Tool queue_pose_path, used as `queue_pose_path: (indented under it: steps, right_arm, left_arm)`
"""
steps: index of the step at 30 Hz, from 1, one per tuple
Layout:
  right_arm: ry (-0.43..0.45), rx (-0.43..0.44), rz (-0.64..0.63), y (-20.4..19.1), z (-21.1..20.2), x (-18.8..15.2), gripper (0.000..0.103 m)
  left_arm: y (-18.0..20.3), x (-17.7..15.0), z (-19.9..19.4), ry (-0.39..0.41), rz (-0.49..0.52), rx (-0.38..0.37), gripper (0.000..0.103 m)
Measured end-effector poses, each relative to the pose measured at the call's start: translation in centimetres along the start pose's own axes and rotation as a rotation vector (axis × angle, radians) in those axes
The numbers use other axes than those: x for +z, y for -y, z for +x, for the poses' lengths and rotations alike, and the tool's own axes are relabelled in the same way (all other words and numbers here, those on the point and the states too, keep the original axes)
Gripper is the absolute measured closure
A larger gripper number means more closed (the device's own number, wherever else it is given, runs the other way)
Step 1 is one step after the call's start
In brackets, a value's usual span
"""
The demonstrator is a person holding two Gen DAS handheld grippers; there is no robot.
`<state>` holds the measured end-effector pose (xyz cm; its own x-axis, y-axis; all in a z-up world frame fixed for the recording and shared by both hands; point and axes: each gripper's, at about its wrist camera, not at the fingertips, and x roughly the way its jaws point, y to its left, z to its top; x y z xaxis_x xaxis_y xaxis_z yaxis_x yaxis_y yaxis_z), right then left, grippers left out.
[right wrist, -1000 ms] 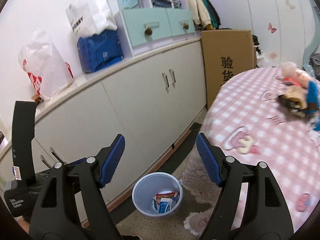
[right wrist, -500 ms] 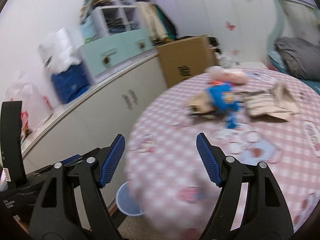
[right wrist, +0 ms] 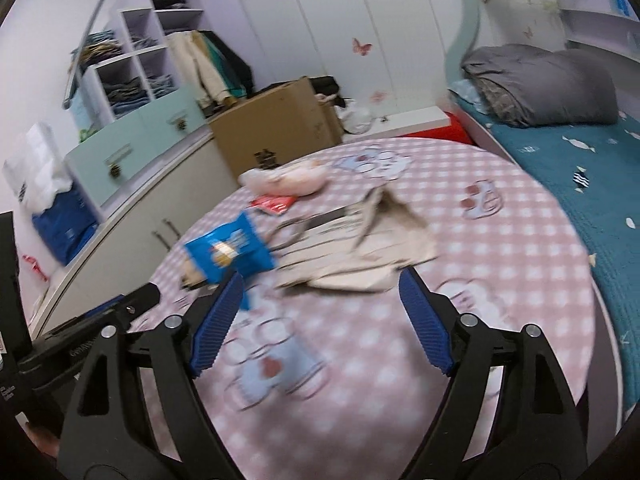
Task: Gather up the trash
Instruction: 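Move both open tools back over the table, then grasp the beige paper bag with the right tool while the left tool grasps the blue snack bag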
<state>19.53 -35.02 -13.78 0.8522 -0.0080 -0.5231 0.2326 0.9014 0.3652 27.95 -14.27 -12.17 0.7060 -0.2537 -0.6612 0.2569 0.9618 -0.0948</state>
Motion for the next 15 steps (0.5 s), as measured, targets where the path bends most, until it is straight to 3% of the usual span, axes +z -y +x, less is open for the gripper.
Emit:
queue_pose_path:
  steps: [12, 13, 14, 15]
  right_arm:
    - [-0.105, -0.055, -0.019, 3.6, 6.5, 3.7, 0.019]
    - [-0.117, -0.069, -0.029, 3.6, 7.3, 3.9, 0.019]
    - [-0.132, -0.071, -0.039, 3.6, 8.1, 4.1, 0.019]
    - [-0.141, -0.074, -0.042, 3.7, 8.7, 4.2, 0.019]
  left_arm:
    - [2.6, 2.4, 6.1, -0.005, 0.003, 0.048, 0.040]
    - [2.6, 2.5, 6.4, -0.004, -0.003, 0.045, 0.049]
    - [2.6, 2.5, 6.8, -0.011, 0.000, 0.045, 0.067]
    - [2.5, 2.5, 6.9, -0.016, 0.001, 0.048, 0.078]
